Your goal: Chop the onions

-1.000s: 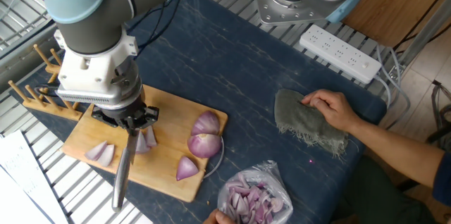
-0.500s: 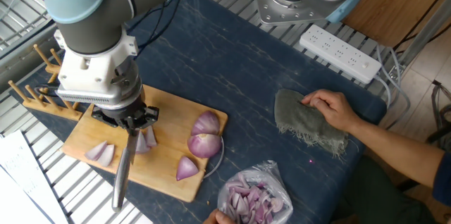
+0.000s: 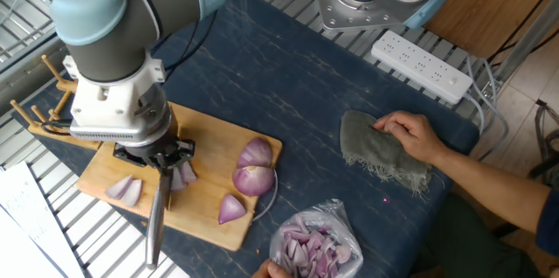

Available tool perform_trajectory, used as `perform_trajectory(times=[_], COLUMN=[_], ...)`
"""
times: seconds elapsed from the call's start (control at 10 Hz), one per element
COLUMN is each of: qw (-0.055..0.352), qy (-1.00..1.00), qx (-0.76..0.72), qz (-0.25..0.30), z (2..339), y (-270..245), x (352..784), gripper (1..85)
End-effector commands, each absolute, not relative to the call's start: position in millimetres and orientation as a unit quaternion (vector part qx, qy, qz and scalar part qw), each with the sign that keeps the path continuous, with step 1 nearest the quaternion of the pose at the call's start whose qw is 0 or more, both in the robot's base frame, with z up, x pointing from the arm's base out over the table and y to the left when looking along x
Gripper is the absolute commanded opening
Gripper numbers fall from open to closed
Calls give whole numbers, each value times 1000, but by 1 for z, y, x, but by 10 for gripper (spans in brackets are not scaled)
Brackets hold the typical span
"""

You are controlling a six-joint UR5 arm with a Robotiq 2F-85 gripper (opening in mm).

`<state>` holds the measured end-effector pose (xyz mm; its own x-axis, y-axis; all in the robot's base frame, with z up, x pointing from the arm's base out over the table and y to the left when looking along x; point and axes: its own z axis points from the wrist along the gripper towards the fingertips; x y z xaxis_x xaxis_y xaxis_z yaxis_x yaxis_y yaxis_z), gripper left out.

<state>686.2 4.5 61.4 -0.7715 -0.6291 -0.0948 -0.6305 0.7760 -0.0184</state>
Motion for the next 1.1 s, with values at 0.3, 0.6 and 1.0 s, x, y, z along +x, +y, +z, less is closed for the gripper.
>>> perform_trajectory(times=[0.3,0.6,1.0], qw=[16,14,7], qy=[944,945,968], qx=[-331,-328,-250], qz=[7,7,-32], z=[114,112,114], y=[-49,-64,-95], x=[658,655,653], gripper=[10,10,10])
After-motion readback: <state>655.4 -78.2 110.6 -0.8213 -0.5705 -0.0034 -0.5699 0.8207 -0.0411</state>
